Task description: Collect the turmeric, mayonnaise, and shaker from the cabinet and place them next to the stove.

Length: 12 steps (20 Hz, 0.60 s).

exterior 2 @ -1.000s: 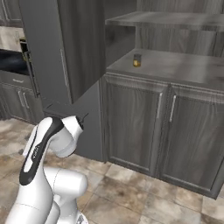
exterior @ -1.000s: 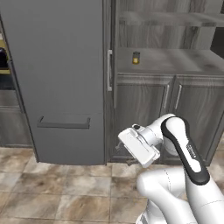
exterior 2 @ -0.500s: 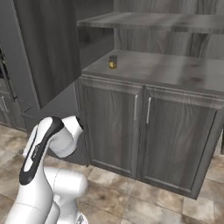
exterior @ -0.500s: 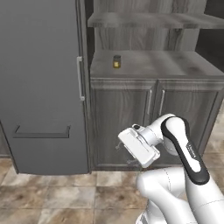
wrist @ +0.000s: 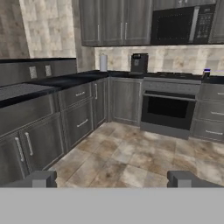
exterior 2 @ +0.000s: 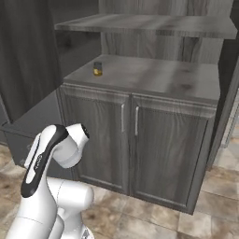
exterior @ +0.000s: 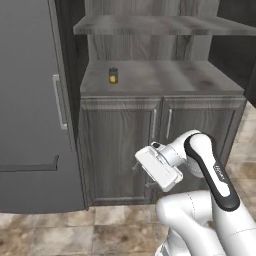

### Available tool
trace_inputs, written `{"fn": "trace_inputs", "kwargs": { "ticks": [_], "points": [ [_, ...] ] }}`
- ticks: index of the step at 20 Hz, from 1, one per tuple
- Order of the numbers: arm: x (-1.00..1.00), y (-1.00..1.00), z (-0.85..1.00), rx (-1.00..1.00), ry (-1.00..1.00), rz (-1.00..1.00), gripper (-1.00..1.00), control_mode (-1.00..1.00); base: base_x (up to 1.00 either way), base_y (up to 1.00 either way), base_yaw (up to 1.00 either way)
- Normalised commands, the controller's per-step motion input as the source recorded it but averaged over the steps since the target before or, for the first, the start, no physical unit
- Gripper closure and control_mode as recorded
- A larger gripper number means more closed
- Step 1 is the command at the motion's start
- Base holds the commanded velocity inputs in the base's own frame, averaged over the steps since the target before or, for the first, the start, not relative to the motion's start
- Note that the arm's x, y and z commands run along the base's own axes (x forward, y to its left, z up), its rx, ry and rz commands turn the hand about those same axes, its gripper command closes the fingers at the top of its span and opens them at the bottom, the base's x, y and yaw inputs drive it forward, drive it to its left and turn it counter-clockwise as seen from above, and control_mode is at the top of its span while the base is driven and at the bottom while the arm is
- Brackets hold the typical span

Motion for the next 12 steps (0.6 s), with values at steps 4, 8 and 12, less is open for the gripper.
{"fn": "trace_inputs", "kwargs": {
  "ticks": [4, 8, 12],
  "points": [
    [0.00, 0.00, 0.00, 0.00, 0.00, 0.00, -1.00, 1.00, 0.45, -0.04, -0.20],
    [0.00, 0.00, 0.00, 0.00, 0.00, 0.00, -1.00, 1.00, 0.45, 0.00, -0.20],
    [0.00, 0.00, 0.00, 0.00, 0.00, 0.00, -1.00, 1.00, 0.42, -0.01, -0.20]
  ]
}}
